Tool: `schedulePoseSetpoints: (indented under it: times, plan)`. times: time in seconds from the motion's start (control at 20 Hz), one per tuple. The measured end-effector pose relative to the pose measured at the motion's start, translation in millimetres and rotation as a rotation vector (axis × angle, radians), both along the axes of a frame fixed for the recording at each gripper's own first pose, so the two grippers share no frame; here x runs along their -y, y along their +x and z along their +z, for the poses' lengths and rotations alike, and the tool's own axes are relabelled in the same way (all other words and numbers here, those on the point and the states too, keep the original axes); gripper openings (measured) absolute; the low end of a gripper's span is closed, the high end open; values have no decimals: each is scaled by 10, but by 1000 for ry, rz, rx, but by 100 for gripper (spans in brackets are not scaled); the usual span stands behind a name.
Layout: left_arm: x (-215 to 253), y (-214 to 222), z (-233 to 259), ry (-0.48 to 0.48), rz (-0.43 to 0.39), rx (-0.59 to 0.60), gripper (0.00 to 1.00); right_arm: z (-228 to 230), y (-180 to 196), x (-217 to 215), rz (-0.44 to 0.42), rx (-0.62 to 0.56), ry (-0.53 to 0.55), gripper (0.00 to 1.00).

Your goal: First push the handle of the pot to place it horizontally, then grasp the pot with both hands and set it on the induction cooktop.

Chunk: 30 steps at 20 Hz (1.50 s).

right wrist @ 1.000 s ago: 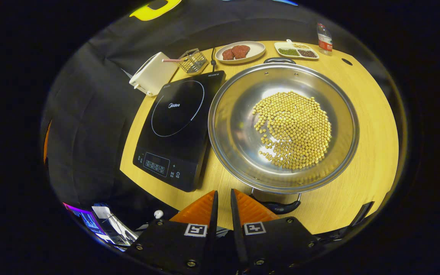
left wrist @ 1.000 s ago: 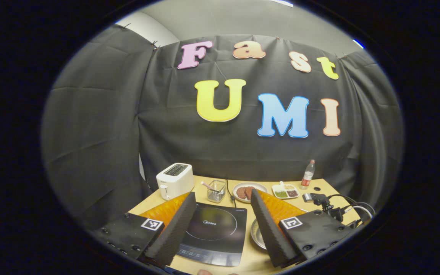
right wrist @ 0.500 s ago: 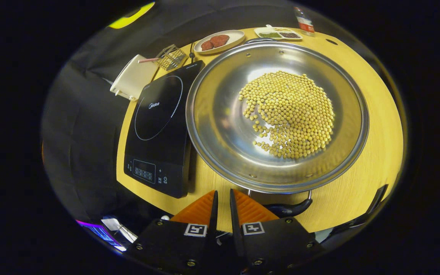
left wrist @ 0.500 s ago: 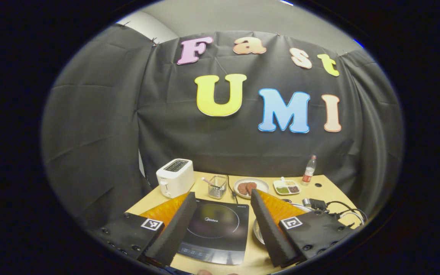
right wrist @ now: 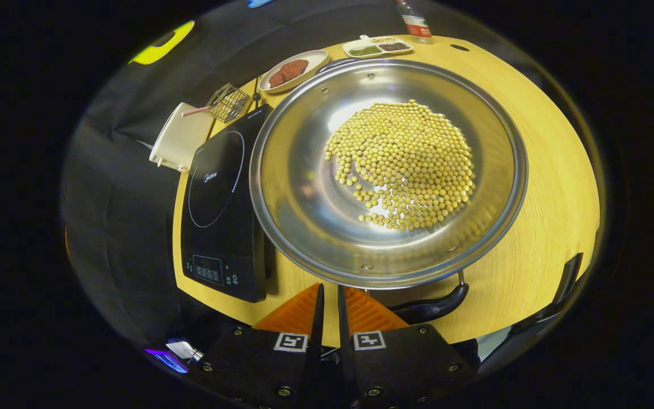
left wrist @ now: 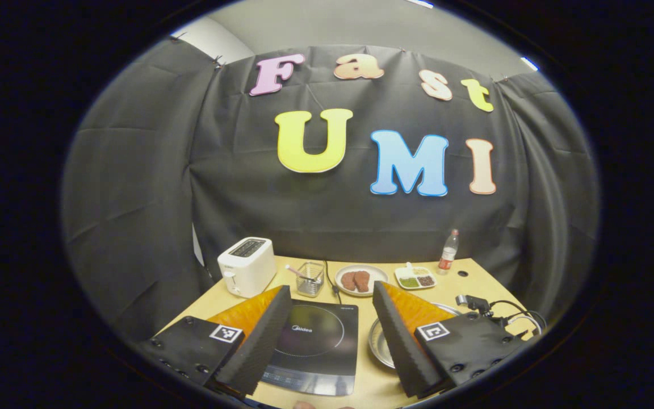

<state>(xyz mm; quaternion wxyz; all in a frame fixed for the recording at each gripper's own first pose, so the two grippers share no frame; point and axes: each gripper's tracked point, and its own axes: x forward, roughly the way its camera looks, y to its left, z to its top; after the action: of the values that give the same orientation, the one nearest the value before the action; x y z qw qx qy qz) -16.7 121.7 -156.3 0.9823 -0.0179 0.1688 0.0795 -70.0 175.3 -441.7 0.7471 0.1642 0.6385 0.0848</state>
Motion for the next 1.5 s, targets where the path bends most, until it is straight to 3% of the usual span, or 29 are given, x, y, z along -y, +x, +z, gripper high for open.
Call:
schedulePoseSetpoints:
  times: [0.5, 0.8, 1.2, 1.25, 1.3, 1.35, 1.4, 1.5]
  plan:
    - [312, 73, 41, -1, -70, 10, 99, -31, -17, 502, -60, -1, -50, 15]
    - [418, 114, 62, -4, -89, 18, 93, -102, -24, 785, -73, -15, -87, 15]
    - [578, 188, 1, -12, -122, 3, 99, -178, 9, 1290, -101, -29, -166, 16]
    - [590, 200, -9, -12, -125, 1, 93, -186, 14, 1357, -112, -31, -175, 18]
    - [611, 208, -10, -13, -128, -1, 96, -195, 35, 1417, -123, -34, -178, 21]
    - [634, 219, -6, -15, -132, -2, 93, -201, 41, 1466, -129, -37, -178, 21]
    - [640, 226, -2, -16, -135, -2, 99, -212, 55, 1519, -130, -38, -186, 21]
    - [680, 247, -23, -14, -142, -5, 99, -226, 100, 1635, -123, -36, -210, 21]
